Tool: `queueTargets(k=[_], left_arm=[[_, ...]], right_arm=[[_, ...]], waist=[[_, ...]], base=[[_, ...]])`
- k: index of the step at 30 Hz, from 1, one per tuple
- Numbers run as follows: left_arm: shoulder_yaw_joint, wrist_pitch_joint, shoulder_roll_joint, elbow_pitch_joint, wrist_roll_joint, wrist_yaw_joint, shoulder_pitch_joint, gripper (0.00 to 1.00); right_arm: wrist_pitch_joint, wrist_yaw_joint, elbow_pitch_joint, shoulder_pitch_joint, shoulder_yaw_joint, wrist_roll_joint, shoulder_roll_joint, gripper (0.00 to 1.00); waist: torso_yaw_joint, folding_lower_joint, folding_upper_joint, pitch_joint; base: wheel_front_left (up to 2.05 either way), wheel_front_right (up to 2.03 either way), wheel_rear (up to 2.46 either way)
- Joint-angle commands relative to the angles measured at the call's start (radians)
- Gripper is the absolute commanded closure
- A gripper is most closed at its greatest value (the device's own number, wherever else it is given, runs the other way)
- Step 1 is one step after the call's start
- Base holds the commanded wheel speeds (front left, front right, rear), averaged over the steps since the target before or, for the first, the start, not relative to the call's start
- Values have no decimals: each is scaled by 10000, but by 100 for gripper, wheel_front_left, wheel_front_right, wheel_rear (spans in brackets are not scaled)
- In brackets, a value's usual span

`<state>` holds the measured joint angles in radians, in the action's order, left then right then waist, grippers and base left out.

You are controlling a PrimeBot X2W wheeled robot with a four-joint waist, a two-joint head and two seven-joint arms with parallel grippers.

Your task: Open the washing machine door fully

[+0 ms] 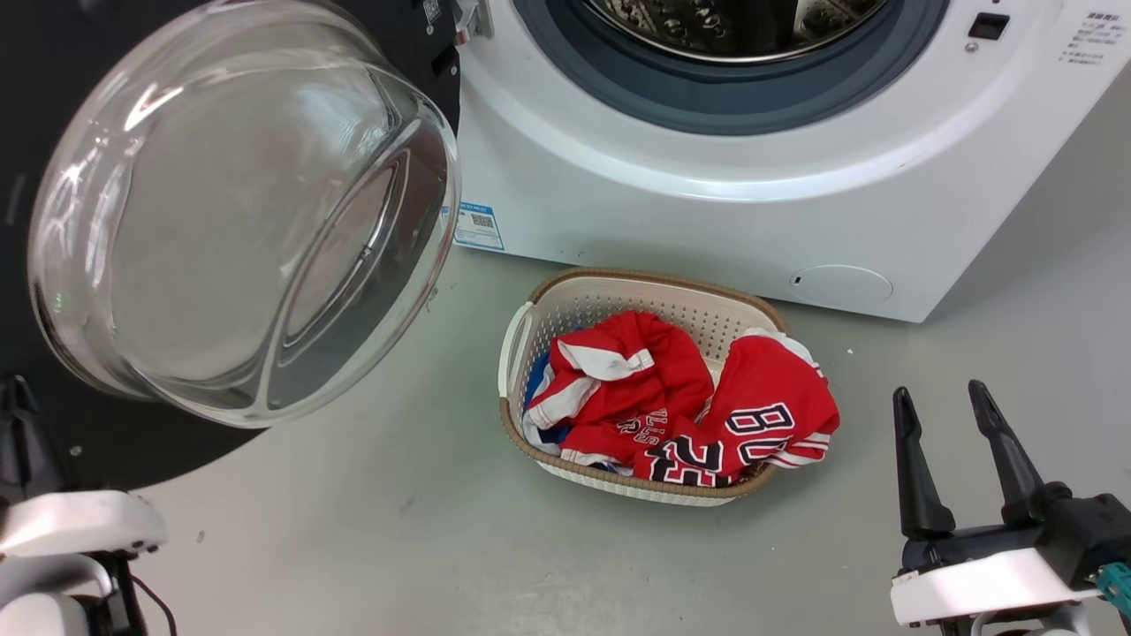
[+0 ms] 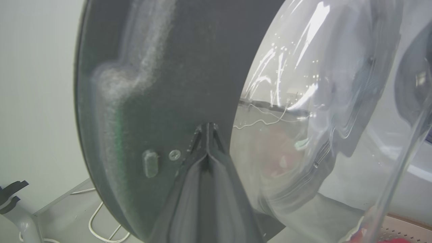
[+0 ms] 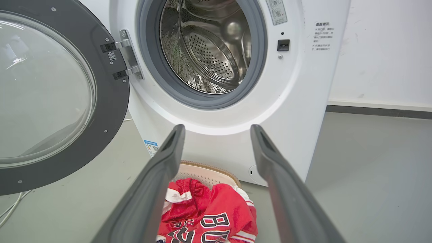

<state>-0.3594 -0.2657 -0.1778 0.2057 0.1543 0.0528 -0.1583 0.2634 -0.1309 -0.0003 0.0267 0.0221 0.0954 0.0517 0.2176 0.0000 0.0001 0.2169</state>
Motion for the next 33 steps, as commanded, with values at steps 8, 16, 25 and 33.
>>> queueTargets(k=[8,16,25,33], left_arm=[[-627,22,-429,687,-215,-365,-995,100],[-1241,22,-823,1354,-308,-509,-1579,100],[-1927,22,-1222,2180,-251,-733,-2037,100],[-2099,22,-1367,2665,-513,-1023,-2165,100]], right_arm=[[18,2,-55,-368,-119,-186,-28,0],[18,2,-104,-585,-85,-320,-27,0],[18,2,-149,-685,-61,-349,-27,0],[18,2,-40,-639,-120,-260,-27,0]], waist=[[-69,0,-1,392],[-218,0,-1,672],[-346,0,-1,816],[-374,0,-1,576]], base=[[0,0,0],[0,0,0],[0,0,0],[0,0,0]])
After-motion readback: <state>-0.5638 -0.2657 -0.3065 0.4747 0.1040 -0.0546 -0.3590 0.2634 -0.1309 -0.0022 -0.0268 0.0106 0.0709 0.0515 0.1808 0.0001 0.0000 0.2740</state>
